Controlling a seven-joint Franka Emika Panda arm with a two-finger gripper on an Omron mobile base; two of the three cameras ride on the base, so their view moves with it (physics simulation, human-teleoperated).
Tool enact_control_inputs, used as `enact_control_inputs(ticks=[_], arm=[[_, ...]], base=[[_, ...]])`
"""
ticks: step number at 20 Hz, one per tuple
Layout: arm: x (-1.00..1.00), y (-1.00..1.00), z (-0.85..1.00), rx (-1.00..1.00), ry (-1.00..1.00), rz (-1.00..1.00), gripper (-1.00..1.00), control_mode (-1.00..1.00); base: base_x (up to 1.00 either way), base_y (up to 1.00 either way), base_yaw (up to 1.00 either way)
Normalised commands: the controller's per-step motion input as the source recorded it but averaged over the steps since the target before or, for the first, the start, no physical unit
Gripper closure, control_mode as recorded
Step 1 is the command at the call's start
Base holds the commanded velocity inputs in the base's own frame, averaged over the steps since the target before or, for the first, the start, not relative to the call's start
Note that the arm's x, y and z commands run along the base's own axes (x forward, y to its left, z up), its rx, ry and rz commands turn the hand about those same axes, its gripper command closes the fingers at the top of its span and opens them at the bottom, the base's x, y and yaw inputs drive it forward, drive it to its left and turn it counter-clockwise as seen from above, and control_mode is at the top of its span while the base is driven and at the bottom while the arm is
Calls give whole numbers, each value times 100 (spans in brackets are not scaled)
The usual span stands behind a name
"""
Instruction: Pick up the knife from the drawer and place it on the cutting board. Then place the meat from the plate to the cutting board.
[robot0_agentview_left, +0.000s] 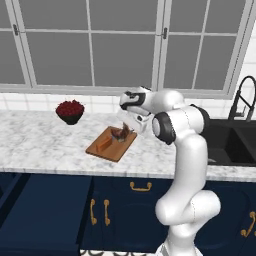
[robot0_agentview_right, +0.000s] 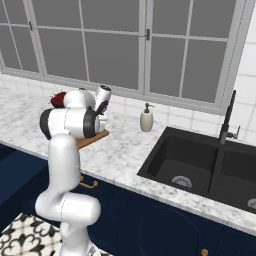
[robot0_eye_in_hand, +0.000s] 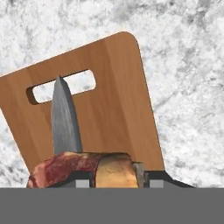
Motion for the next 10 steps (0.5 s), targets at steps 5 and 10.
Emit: enact_control_inputs(ticks=[5,10], arm=[[5,40,-34,-1,13,1,-100,-100],[-2,46,-30,0,5,3,-100,-100]], base=[[0,0,0],[0,0,0]])
